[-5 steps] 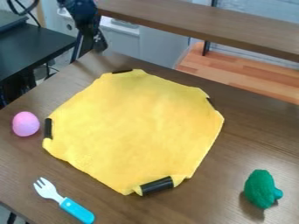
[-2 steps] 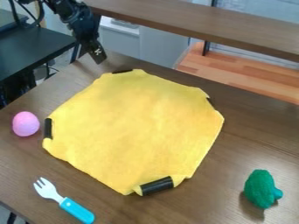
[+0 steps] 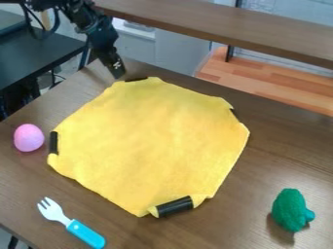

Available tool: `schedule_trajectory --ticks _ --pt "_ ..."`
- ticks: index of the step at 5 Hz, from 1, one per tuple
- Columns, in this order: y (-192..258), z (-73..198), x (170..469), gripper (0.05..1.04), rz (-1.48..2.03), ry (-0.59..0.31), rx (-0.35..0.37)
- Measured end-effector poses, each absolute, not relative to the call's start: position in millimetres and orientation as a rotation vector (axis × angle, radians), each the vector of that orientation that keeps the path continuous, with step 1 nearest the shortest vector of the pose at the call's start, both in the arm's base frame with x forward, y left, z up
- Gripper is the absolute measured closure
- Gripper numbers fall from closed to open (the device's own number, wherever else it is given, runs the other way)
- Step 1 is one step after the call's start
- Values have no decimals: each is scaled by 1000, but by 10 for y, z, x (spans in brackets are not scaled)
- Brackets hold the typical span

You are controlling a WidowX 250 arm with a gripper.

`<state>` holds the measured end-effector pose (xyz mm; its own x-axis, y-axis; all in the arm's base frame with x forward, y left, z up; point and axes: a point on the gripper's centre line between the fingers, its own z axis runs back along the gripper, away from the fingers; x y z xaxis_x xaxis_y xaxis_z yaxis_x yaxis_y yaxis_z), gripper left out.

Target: Fold cloth from the top left to the bottom right

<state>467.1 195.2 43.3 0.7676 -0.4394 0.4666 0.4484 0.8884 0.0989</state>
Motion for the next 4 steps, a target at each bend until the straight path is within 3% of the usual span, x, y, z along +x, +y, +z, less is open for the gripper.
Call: schedule_trajectory --ticks 1,2,3,4 --pt "1842 227 4696 85 -487 -462 -50" --pt "1724 236 4758 85 -498 -459 -44" --pt "1693 151 4843 153 -496 -446 -37" --pt "1707 95 4850 408 -479 -430 -26"
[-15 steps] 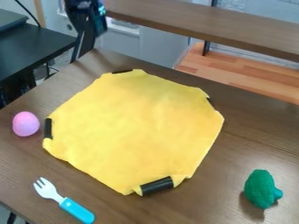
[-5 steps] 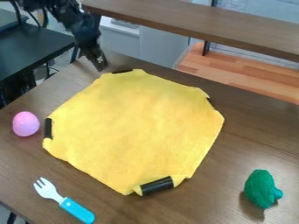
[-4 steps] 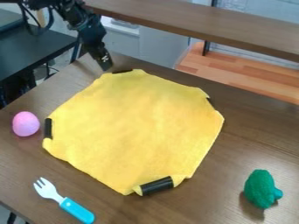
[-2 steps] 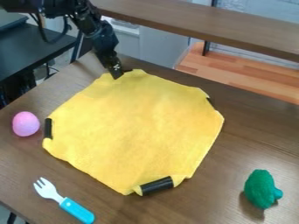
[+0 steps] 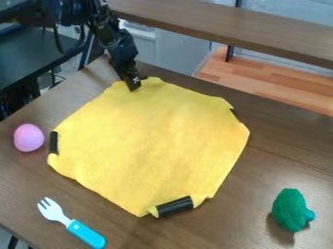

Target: Fold cloth from the top left to the bottom right

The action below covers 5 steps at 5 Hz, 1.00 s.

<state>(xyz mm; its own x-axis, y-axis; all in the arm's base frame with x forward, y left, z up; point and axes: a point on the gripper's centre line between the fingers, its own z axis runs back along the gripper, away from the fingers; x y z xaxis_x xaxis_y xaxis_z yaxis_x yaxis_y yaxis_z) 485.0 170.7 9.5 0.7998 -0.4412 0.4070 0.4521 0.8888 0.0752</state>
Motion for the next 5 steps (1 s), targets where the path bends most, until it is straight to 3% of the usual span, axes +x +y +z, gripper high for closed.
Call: schedule_trajectory --ticks 1,2,3,5 --pt "1729 52 4846 705 -466 -418 -19" --pt "1677 27 4809 916 -472 -418 -51" --pt "1531 86 4646 1015 -487 -412 -115" --pt "1124 592 4214 1033 -590 -486 -190"
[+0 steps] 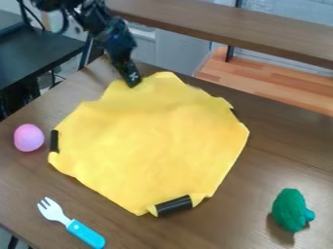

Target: Fold cloth from the top left to the bottom right

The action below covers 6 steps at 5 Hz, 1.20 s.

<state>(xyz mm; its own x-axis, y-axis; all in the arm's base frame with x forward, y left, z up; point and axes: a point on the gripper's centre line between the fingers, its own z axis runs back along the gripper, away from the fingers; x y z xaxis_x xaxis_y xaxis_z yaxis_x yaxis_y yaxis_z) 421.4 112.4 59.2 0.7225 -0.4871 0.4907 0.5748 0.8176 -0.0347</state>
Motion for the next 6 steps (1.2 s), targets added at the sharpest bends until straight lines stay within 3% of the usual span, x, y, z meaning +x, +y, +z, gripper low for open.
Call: schedule_trajectory --ticks 1,3,6 --pt "806 680 3935 1033 -671 -479 -190" --pt "254 579 3353 1033 -755 -412 -162" --pt "-337 412 2823 1020 -789 -368 -171"
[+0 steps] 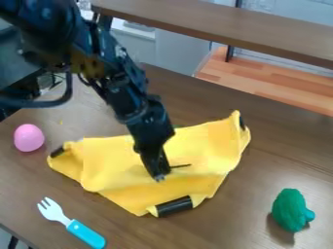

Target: Fold cloth from the top left to the bottom right

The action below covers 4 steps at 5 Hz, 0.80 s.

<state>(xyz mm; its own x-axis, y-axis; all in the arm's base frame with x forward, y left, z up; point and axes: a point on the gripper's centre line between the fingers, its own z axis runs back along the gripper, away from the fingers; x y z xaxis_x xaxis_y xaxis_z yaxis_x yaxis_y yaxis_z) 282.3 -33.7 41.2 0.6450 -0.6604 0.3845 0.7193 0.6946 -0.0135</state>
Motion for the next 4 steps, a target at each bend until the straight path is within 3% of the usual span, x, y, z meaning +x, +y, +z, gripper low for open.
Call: schedule_trajectory --ticks 1,2,3,4 --pt "-526 393 2662 881 -798 -365 -184" --pt "-558 415 2547 631 -695 -413 -252" --pt "-455 551 2613 327 -632 -380 -361" --pt "-317 770 2674 97 -567 -305 -493"
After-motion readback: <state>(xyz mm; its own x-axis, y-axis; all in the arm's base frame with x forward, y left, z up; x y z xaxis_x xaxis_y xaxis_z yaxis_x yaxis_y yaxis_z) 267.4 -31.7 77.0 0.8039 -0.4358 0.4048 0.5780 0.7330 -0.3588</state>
